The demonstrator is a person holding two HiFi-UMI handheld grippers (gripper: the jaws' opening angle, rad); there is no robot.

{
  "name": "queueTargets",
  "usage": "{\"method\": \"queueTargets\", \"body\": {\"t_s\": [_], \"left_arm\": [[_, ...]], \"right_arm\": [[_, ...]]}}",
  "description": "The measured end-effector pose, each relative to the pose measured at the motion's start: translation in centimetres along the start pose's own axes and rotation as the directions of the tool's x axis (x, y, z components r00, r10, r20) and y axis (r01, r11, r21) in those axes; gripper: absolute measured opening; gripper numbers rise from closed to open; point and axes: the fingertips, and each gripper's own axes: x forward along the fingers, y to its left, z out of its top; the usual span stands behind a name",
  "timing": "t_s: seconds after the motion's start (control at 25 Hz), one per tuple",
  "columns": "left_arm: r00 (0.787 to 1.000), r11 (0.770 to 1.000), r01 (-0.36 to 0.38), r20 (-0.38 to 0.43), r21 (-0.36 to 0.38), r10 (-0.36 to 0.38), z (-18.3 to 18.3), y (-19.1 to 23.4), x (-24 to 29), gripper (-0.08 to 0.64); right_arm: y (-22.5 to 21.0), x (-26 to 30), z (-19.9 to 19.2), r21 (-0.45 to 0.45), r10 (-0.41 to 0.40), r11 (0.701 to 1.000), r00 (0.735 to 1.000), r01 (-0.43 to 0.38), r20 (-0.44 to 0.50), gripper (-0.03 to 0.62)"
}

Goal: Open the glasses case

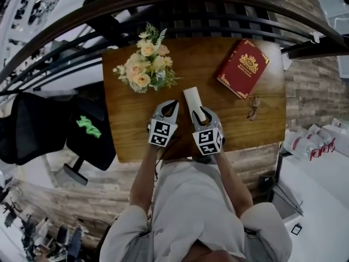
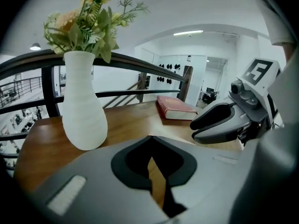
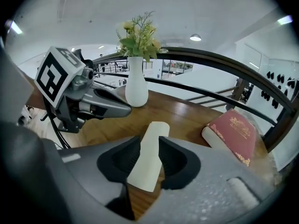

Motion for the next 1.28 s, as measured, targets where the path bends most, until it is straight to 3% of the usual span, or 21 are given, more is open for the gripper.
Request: {"method": "queueTargets", "body": {"t_s": [0.6,1.28], "left_arm": [[0.992,0.998,0.068,-0.109,0.000,-0.068,-3.1,-0.8,4.1,0.020],[0.979,0.994,0.088,-0.189,0.061,-0.075,-3.6,-0.7,6.0,0.020]], "right_arm": [[1.1,2.8,-2.8,0.010,0.040,0.999,0.993,-0.039,-0.109,0.268],[1.2,4.5,-4.0,-0.014,0.015,1.000,0.984,-0.018,-0.175,0.315]]}}
